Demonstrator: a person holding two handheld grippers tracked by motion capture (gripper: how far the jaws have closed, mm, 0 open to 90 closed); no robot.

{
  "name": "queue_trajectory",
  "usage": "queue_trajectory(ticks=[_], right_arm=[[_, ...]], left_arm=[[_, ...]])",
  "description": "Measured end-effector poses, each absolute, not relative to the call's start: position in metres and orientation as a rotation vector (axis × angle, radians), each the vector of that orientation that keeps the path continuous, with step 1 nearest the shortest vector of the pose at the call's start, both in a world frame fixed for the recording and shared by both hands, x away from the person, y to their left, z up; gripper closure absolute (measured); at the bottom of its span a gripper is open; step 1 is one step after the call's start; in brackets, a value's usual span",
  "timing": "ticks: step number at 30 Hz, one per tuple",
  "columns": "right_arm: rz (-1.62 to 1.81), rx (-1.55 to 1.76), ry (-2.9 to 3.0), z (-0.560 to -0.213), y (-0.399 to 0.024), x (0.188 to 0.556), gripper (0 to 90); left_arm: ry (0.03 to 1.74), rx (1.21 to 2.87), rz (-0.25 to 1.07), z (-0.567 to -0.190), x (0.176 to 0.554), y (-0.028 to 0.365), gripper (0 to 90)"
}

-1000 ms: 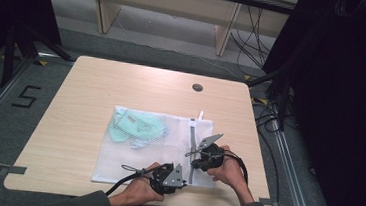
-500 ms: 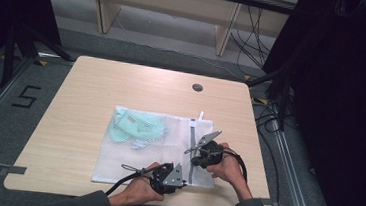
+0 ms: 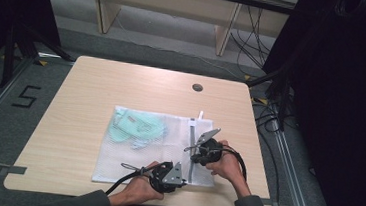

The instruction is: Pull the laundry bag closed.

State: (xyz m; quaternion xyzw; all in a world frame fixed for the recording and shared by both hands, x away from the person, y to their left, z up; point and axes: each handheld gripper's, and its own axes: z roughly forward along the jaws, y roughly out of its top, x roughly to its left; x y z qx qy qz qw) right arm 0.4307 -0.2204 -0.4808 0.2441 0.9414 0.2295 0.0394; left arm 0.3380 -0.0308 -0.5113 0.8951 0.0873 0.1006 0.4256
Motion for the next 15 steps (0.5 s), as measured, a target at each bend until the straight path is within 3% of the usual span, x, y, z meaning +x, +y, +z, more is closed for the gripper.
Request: queue_trajectory(ticks=[15], right_arm=[[0.688, 0.696, 2.875, -0.48, -0.22, 0.439, 87.0]], left_arm=[[0.218, 2.244, 0.243, -0.51, 0.34, -0.029, 88.6]])
